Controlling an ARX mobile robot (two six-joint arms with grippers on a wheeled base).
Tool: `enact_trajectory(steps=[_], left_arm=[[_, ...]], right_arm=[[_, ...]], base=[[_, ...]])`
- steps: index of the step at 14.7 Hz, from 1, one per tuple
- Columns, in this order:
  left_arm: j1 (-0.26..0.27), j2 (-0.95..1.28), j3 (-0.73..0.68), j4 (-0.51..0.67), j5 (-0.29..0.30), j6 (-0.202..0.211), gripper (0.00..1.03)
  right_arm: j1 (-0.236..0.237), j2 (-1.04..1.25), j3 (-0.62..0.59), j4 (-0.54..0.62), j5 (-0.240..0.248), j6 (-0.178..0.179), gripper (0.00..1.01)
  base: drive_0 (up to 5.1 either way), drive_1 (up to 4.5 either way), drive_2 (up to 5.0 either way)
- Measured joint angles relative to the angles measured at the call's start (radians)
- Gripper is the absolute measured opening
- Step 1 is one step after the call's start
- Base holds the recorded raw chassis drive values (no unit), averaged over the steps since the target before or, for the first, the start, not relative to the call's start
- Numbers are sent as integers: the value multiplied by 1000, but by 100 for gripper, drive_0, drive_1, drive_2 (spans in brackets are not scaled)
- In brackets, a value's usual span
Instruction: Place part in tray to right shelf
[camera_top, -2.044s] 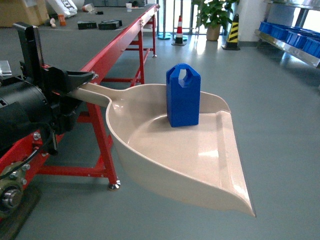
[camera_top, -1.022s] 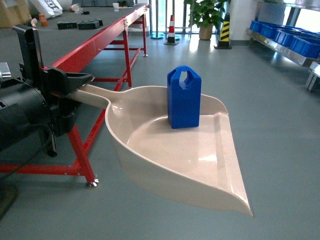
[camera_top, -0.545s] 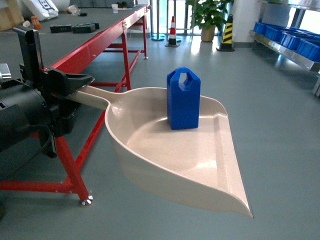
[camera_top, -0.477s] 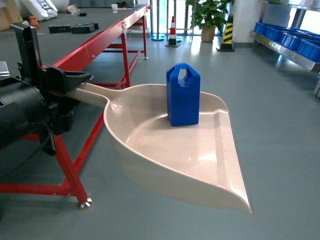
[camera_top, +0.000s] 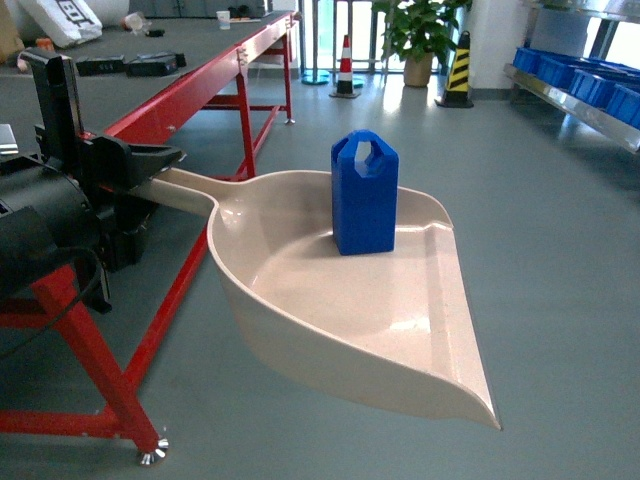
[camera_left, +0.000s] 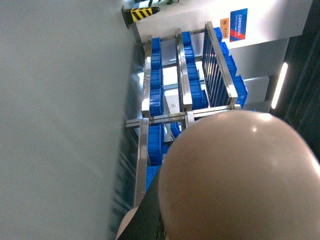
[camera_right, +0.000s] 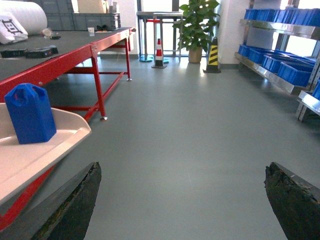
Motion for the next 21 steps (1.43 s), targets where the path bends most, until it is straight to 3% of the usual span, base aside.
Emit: enact_trajectory(steps=[21], left_arm=[[0,0,0,4,3,0,15]], right_arm=[[0,0,0,10,0,0,98]], base=[[2,417,-413]])
